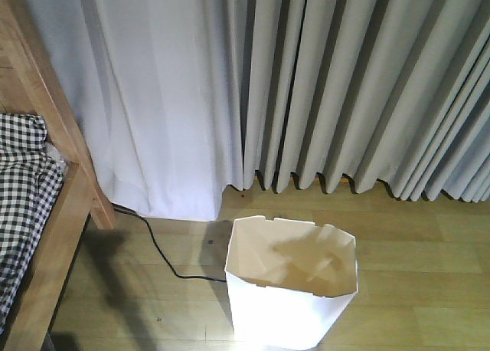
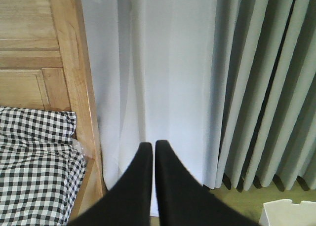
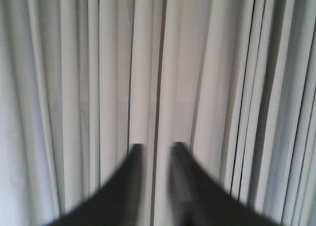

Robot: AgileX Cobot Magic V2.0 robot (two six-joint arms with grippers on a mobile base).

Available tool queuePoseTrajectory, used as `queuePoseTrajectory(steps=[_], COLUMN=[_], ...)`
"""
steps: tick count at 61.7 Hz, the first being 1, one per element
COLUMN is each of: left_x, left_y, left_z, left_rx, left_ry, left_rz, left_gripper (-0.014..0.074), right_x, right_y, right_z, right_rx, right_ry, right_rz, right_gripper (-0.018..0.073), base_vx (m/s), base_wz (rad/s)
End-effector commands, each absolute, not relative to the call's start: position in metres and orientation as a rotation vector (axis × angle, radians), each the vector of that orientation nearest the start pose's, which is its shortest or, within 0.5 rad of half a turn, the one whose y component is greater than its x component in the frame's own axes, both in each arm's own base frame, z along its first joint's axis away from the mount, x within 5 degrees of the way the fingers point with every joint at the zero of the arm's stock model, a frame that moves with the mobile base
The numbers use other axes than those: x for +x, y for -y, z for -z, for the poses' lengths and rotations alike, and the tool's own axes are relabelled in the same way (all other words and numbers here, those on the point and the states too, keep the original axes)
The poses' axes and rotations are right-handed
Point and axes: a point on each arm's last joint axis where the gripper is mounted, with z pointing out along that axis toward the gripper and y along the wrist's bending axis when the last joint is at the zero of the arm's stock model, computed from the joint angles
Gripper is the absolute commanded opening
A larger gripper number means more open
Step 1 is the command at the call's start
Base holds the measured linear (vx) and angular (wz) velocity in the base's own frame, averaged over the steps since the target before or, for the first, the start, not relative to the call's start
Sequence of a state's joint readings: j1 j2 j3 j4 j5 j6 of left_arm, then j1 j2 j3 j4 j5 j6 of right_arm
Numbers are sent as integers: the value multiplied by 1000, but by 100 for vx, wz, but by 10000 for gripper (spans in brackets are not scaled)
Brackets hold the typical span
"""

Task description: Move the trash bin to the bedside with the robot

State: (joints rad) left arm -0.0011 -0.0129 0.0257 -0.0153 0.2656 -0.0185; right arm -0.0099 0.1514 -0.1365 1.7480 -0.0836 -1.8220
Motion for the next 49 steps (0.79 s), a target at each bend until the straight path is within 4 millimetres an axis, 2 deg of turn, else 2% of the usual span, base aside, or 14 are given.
queuePoseTrajectory(steps=[1, 40, 49], left_x=[56, 56, 56], left_y=[0, 0, 0], left_z=[-182, -182, -182], left_rx=[-29, -29, -29], left_ry=[-1697, -1697, -1697], left_rz=[36, 36, 36], left_gripper=[-6, -6, -6], right_x=[66, 66, 66], right_y=[6, 7, 3], right_z=[-258, -257, -259], right_rx=[27, 30, -70], right_ry=[-1496, -1497, -1482], right_rz=[89, 95, 128], right_gripper=[-13, -9, -9], base_vx=[0, 0, 0], base_wz=[0, 0, 0])
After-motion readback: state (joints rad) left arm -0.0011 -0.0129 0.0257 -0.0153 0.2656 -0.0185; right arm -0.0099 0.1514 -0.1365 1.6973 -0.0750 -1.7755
